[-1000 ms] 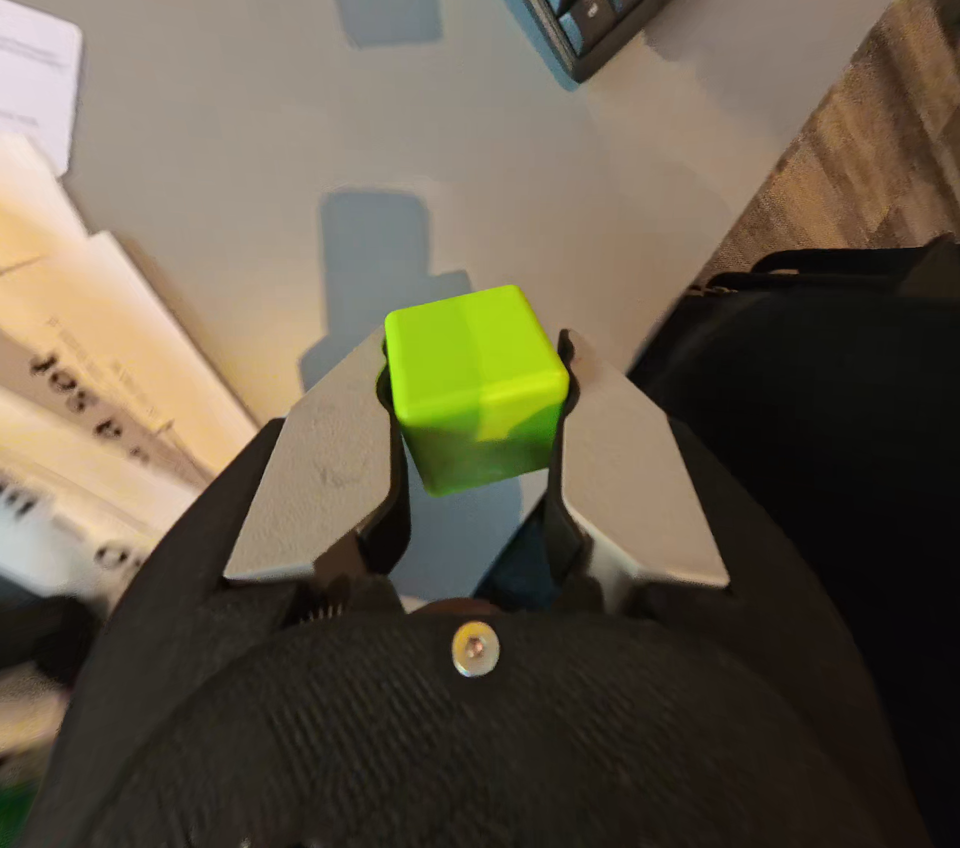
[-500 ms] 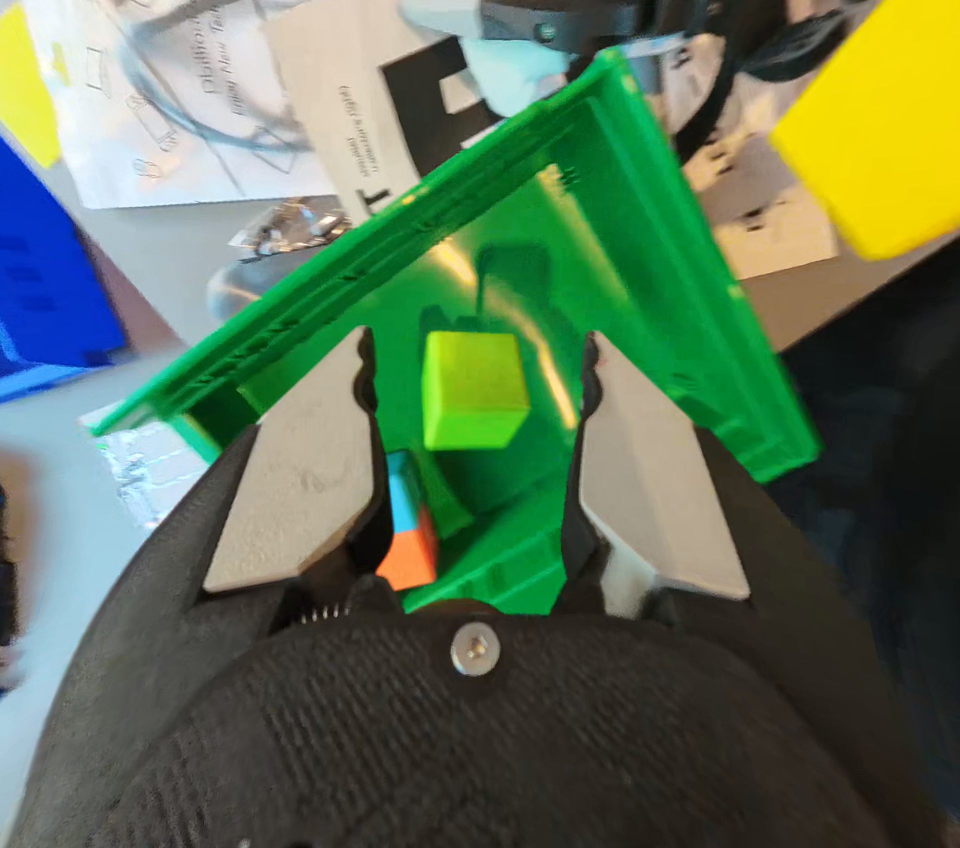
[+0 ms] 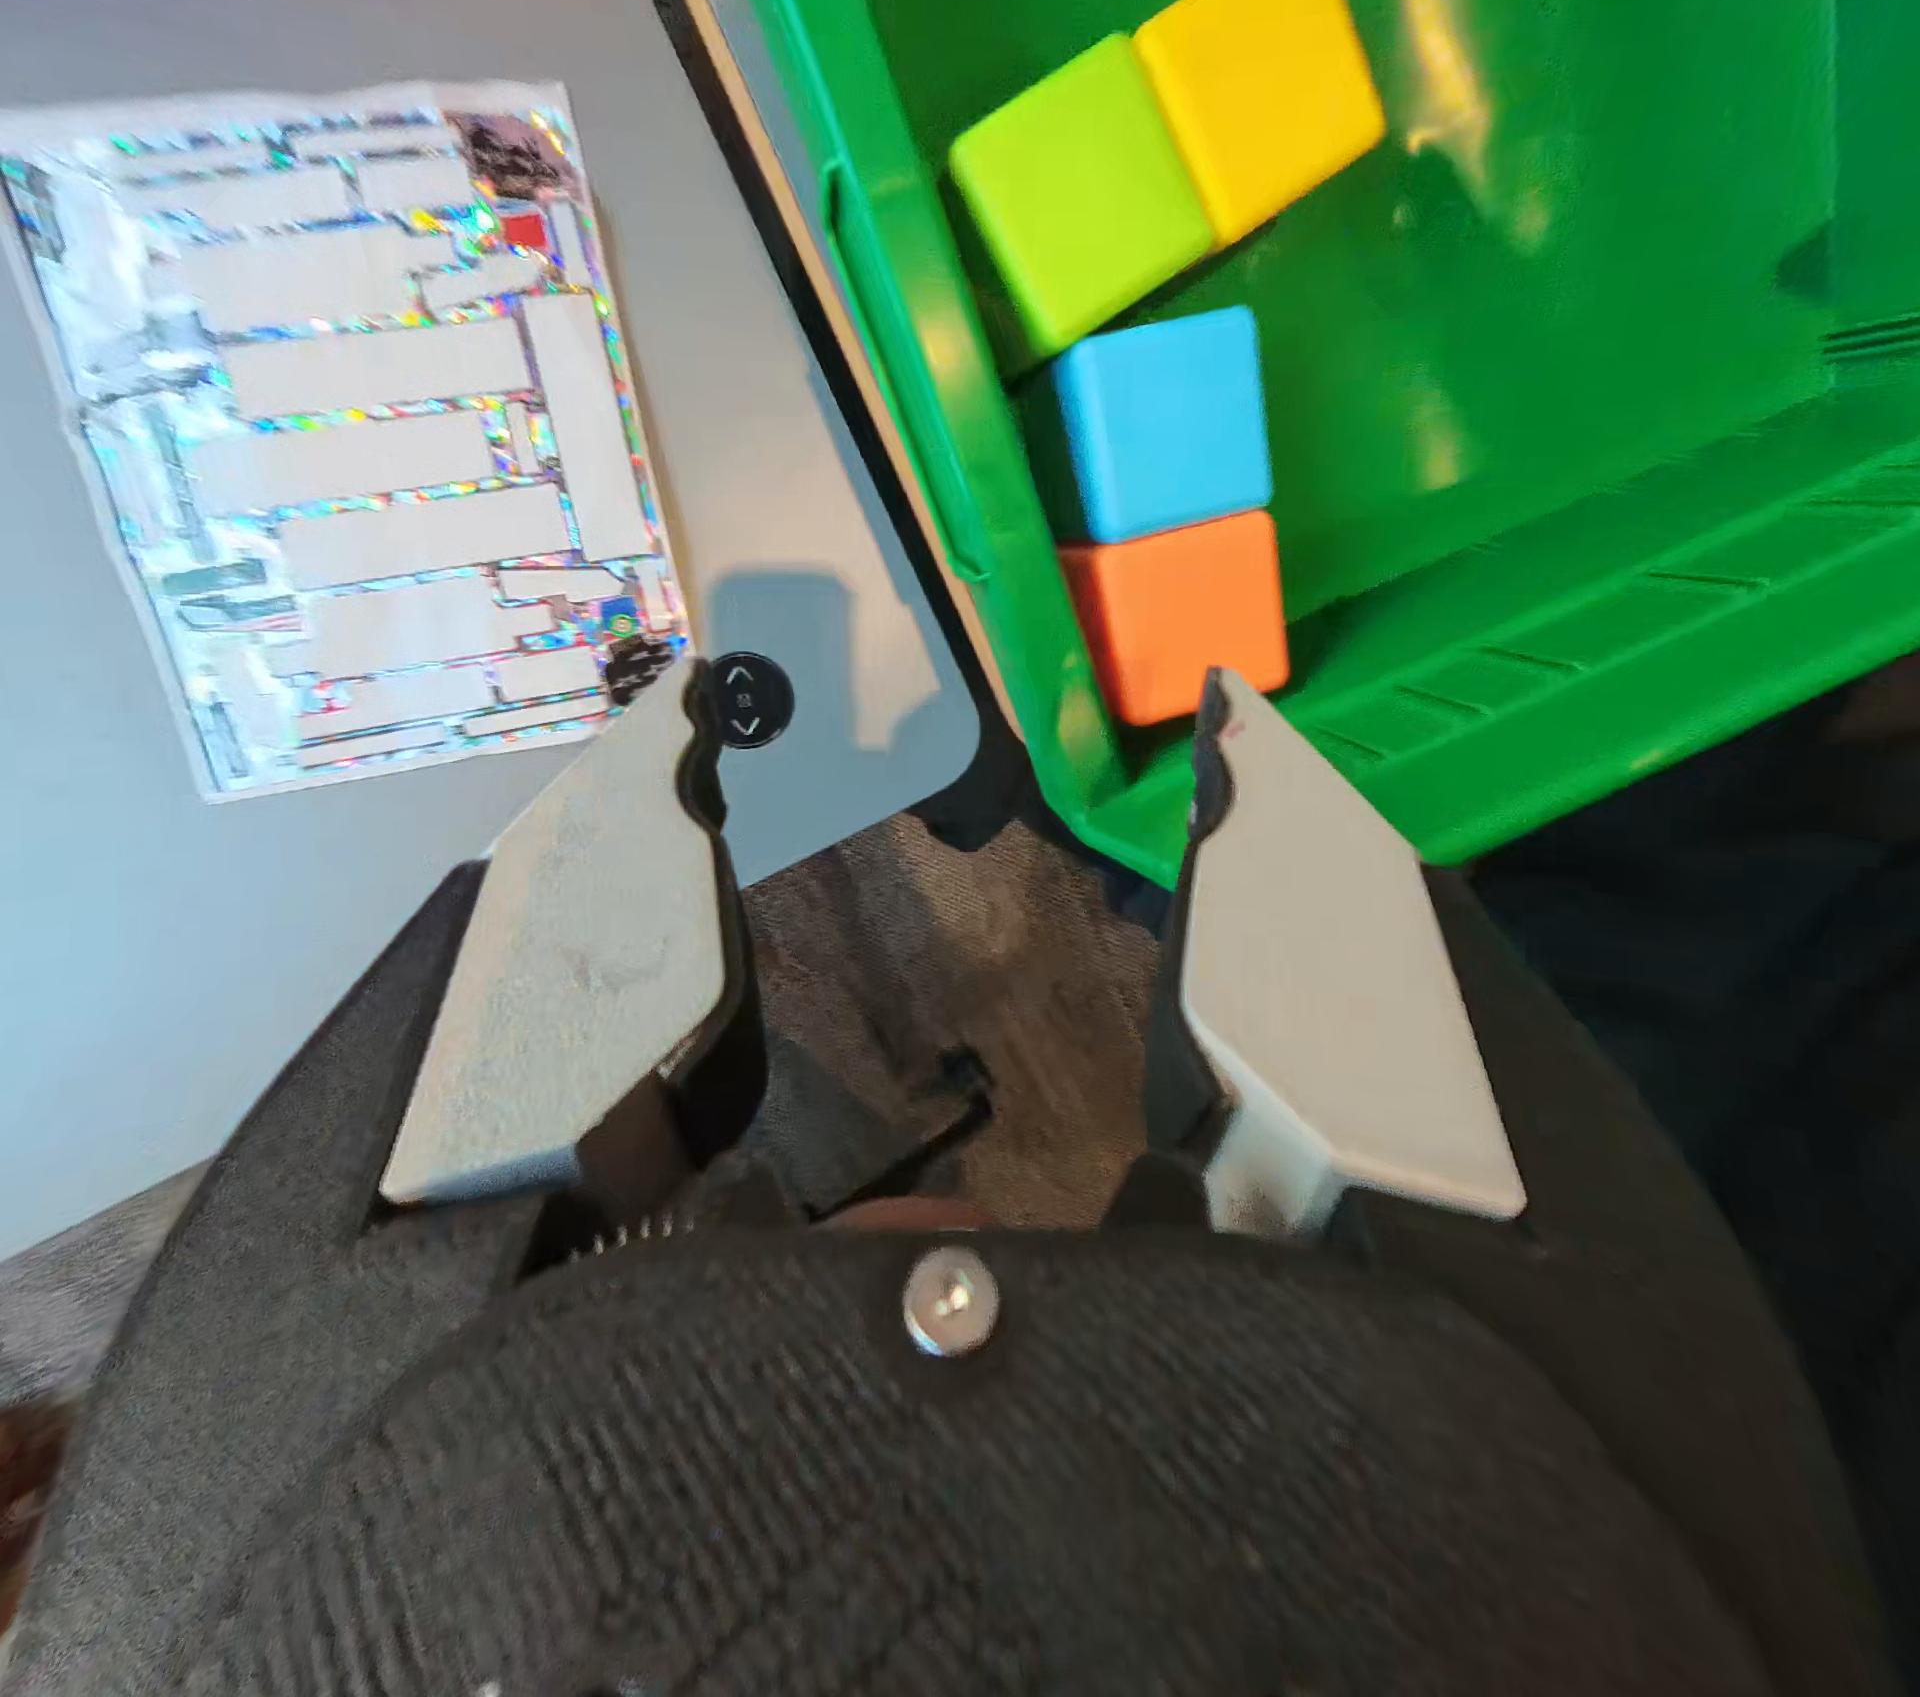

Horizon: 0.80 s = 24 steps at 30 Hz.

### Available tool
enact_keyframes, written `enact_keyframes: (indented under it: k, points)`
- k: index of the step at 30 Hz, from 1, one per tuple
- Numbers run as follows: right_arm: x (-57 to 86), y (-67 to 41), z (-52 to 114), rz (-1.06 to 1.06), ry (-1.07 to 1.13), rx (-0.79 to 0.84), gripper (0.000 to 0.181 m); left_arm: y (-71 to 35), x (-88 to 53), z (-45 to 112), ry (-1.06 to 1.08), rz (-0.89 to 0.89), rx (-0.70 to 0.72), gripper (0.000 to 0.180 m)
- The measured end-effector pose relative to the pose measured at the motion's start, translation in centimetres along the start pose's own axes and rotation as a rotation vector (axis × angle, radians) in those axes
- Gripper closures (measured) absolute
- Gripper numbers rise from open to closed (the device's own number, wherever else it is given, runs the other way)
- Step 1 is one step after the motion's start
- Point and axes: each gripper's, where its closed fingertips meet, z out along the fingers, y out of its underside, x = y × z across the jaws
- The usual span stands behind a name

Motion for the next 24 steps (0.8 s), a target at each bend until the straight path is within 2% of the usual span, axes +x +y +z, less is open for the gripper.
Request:
enact_keyframes:
  k: [2, 4, 6, 7, 8, 10, 12, 14, 17, 21, 24]
  points:
    - [1.6, 1.3, 1.7, 0.006, 0.113, -0.071, 0.100, 0.6, 0.0, 1.8, 0.092, -0.040, -0.037, 0.090]
    - [2.2, 1.9, 2.9, -0.002, 0.156, -0.131, 0.112, 0.9, 1.0, 3.2, 0.204, -0.076, -0.085, 0.092]
    - [1.2, 2.0, 3.6, -0.022, 0.110, -0.148, 0.127, 1.1, 2.2, 3.8, 0.305, -0.096, -0.111, 0.120]
    - [0.6, 2.0, 3.7, -0.031, 0.085, -0.158, 0.144, 0.9, 2.8, 3.8, 0.343, -0.102, -0.107, 0.127]
    - [0.7, 2.1, 3.8, -0.039, 0.101, -0.179, 0.145, 0.8, 3.0, 3.7, 0.348, -0.106, -0.102, 0.134]
    - [0.9, 2.0, 3.7, -0.067, 0.128, -0.217, 0.152, 1.1, 3.0, 3.5, 0.306, -0.061, -0.116, 0.135]
    - [1.4, 1.3, 3.2, -0.118, 0.185, -0.199, 0.171, 1.6, 2.9, 3.2, 0.264, -0.015, -0.134, 0.135]
    - [1.6, 1.0, 3.2, -0.147, 0.230, -0.175, 0.171, 1.6, 2.6, 3.0, 0.211, 0.038, -0.116, 0.137]
    - [1.3, 0.8, 3.4, -0.170, 0.253, -0.143, 0.172, -0.2, 0.8, 2.0, 0.022, 0.171, -0.077, 0.127]
    - [1.1, 0.6, 3.5, -0.157, 0.237, -0.125, 0.172, -8.4, 0.6, -0.9, -0.156, 0.429, 0.047, 0.115]
    - [1.0, 0.5, 3.5, -0.146, 0.236, -0.110, 0.172, -13.7, 1.3, -0.6, -0.204, 0.562, 0.008, 0.091]
